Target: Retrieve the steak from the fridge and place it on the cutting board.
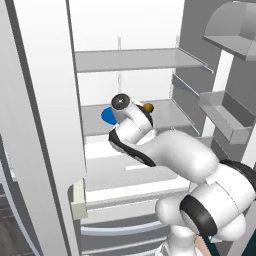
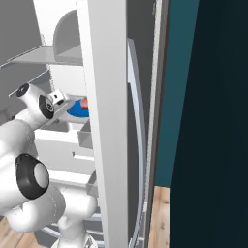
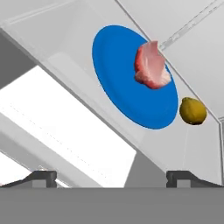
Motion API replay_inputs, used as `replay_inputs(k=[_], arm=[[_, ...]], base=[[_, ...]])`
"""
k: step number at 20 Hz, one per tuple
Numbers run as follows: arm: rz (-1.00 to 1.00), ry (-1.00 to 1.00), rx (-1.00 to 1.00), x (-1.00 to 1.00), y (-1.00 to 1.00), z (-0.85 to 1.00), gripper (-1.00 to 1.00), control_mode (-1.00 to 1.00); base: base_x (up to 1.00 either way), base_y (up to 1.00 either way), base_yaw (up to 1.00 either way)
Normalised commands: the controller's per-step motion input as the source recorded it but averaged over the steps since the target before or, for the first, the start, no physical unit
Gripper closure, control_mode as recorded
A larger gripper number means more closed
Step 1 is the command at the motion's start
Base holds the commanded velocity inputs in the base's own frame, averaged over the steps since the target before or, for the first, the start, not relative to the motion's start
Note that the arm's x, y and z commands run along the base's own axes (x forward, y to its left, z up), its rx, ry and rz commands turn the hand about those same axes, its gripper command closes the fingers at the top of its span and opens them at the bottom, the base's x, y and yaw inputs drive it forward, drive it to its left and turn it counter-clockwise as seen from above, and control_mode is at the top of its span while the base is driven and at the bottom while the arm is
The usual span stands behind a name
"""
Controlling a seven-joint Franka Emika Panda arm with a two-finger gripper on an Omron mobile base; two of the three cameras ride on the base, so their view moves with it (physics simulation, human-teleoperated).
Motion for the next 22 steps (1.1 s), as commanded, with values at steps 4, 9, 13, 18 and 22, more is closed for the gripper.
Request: replay_inputs(k=[4, 9, 13, 18, 22], arm=[[0.00, 0.00, 0.00, 0.70, 0.03, 0.00, -1.00, -1.00], [0.00, 0.00, 0.00, 0.71, 0.00, -0.07, -1.00, -1.00], [0.00, 0.00, 0.00, 0.55, 0.00, -0.35, -1.00, -1.00], [0.00, -0.01, 0.00, 0.56, 0.00, -0.30, -1.00, -1.00], [0.00, 0.00, 0.00, 0.70, 0.00, -0.04, -1.00, -1.00]], base=[[0.00, 0.00, 0.00], [0.00, 0.00, 0.00], [0.00, 0.00, 0.00], [0.00, 0.00, 0.00], [0.00, 0.00, 0.00]])
